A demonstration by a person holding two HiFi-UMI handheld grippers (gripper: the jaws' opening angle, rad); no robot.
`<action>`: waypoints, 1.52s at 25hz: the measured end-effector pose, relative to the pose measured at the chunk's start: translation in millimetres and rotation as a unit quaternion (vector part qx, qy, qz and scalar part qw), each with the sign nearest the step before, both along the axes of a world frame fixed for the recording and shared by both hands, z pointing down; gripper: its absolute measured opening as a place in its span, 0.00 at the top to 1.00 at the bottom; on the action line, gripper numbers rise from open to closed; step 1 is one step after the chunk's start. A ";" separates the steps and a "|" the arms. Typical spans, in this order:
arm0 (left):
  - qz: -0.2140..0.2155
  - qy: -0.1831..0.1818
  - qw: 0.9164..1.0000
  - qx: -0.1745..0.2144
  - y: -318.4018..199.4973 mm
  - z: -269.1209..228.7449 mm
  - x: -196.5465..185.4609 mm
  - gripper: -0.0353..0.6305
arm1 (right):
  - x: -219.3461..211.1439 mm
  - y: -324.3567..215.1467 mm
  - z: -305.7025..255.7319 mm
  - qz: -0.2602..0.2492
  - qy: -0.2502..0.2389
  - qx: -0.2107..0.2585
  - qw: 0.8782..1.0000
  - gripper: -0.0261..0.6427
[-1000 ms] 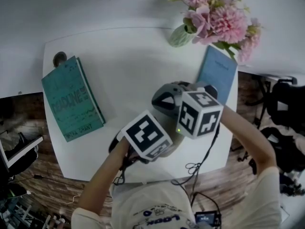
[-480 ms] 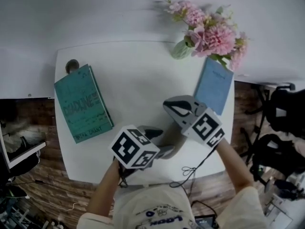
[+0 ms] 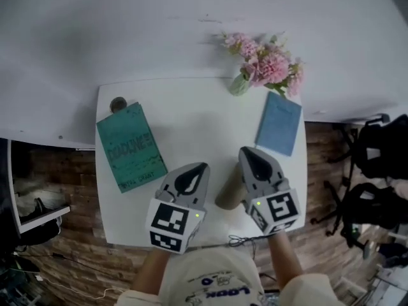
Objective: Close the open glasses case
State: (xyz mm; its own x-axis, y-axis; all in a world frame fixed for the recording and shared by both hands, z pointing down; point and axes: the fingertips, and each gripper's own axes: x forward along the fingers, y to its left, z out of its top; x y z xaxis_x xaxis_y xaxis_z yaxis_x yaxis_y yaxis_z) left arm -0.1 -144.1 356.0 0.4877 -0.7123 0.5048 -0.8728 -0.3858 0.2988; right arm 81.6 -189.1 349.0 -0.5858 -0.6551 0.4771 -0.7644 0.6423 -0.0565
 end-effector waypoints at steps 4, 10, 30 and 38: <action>-0.038 -0.031 0.996 0.075 2.9 -40.9 -11.3 0.94 | -9.5 18.5 -36.8 0.039 -0.033 0.059 0.997 0.96; -0.076 -0.032 0.988 0.133 19.6 -80.9 -23.7 0.94 | -8.8 41.5 -66.4 0.086 -0.050 0.097 0.990 0.96; -0.130 -0.050 0.971 0.196 45.5 -121.0 -41.3 0.94 | 1.8 76.9 -97.6 0.140 -0.070 0.141 0.978 0.96; -0.136 -0.055 0.968 0.202 45.1 -124.5 -39.3 0.94 | 6.5 78.5 -91.8 0.143 -0.056 0.133 0.979 0.96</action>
